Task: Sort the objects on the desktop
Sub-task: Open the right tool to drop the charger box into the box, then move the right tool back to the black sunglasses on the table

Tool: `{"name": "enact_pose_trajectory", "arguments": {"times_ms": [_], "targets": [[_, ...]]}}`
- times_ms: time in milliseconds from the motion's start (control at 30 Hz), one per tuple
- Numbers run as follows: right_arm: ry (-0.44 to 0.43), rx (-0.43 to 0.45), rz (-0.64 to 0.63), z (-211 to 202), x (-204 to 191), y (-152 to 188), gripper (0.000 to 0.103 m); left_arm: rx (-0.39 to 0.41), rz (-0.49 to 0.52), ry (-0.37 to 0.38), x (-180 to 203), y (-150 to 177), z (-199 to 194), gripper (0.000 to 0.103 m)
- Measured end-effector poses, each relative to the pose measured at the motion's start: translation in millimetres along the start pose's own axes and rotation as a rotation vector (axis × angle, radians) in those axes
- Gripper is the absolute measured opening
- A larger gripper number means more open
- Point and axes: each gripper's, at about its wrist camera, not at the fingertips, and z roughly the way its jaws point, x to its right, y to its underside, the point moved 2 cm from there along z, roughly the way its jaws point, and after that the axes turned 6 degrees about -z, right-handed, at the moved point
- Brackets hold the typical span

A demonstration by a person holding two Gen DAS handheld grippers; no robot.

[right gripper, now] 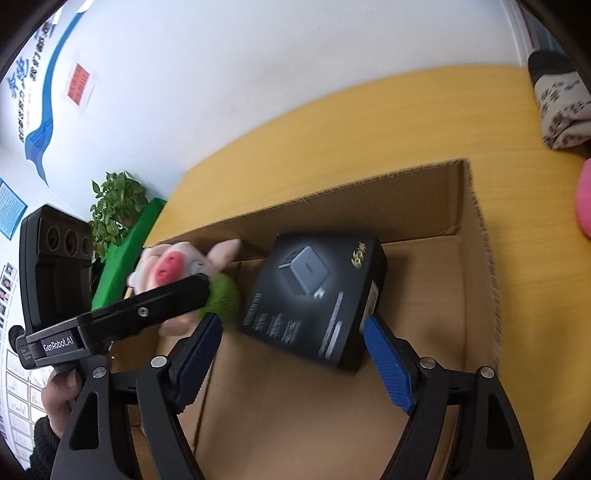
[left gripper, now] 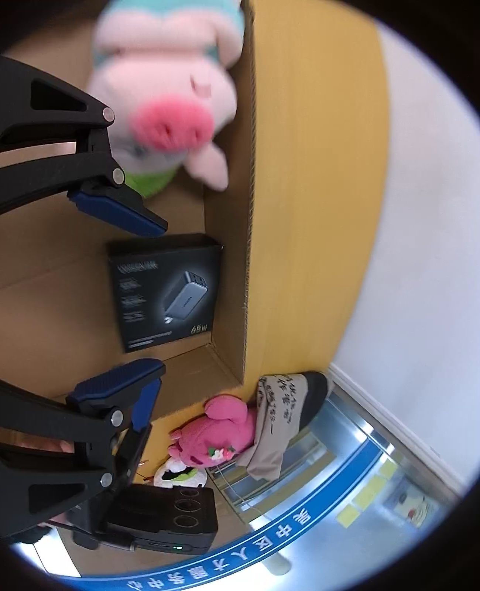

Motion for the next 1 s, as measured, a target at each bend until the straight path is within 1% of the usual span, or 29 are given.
{"name": "enact_pose_trajectory", "arguments": {"times_ms": [100, 133, 167, 200, 233, 267, 333, 367, 400, 433, 467, 500, 533, 567, 600, 633, 667, 700, 733, 767, 833, 933, 967, 1000], "targets": [[0.039, 0.043, -0.038, -38, -23, 11, 0.094, 0.103, 0.074, -0.046, 11, 19, -57, 0.069], [0.056, 0.06, -0.056, -53, -34, 14, 0.094, 0.137, 0.096, -0.065, 16, 27, -74, 0.071], [0.073, 0.075, -0.077, -68, -45, 19, 0.094, 0.178, 0.12, -0.097, 21, 36, -92, 0.072], [0.092, 0.089, -0.101, -83, -54, 25, 0.095, 0.227, 0.147, -0.137, 27, 48, -112, 0.077], [0.115, 0.108, -0.126, -100, -62, 32, 0.095, 0.276, 0.175, -0.175, 34, 62, -131, 0.079], [0.136, 0.128, -0.148, -118, -69, 40, 0.096, 0.31, 0.2, -0.206, 38, 76, -147, 0.079], [0.164, 0.167, -0.192, -144, -92, 57, 0.096, 0.343, 0.262, -0.284, 47, 105, -173, 0.079], [0.175, 0.18, -0.218, -155, -104, 66, 0.096, 0.345, 0.281, -0.306, 52, 115, -179, 0.079], [0.186, 0.188, -0.247, -166, -113, 76, 0.089, 0.343, 0.294, -0.316, 56, 127, -185, 0.067], [0.207, 0.199, -0.281, -175, -122, 86, 0.079, 0.332, 0.295, -0.325, 59, 138, -192, 0.021], [0.237, 0.211, -0.31, -183, -131, 96, 0.041, 0.314, 0.279, -0.339, 59, 146, -197, 0.001], [0.268, 0.213, -0.321, -188, -137, 105, 0.005, 0.301, 0.25, -0.342, 57, 154, -203, 0.004], [0.297, 0.214, -0.317, -195, -141, 114, 0.003, 0.3, 0.228, -0.333, 54, 162, -209, 0.004], [0.312, 0.217, -0.312, -201, -145, 123, 0.003, 0.311, 0.219, -0.331, 52, 170, -214, 0.004], [0.302, 0.216, -0.312, -206, -150, 133, 0.003, 0.323, 0.214, -0.352, 50, 178, -219, 0.012], [0.278, 0.21, -0.308, -207, -152, 141, 0.004, 0.33, 0.21, -0.376, 49, 187, -223, 0.035], [0.246, 0.195, -0.3, -207, -154, 149, 0.011, 0.334, 0.204, -0.387, 49, 194, -227, 0.052], [0.221, 0.179, -0.293, -209, -156, 157, 0.049, 0.344, 0.198, -0.385, 48, 201, -231, 0.082], [0.21, 0.174, -0.291, -211, -158, 166, 0.074, 0.359, 0.194, -0.376, 49, 209, -237, 0.084], [0.209, 0.187, -0.295, -215, -161, 177, 0.1, 0.369, 0.193, -0.365, 50, 216, -241, 0.084], [0.199, 0.208, -0.324, -220, -169, 198, 0.1, 0.363, 0.193, -0.349, 50, 228, -245, 0.084], [0.189, 0.144, -0.378, -215, -172, 227, 0.1, 0.337, 0.173, -0.33, 46, 247, -250, 0.084], [0.191, 0.117, -0.395, -212, -171, 236, 0.1, 0.327, 0.159, -0.31, 44, 254, -251, 0.084], [0.192, 0.09, -0.411, -209, -168, 245, 0.1, 0.306, 0.144, -0.27, 42, 262, -250, 0.084]]}}
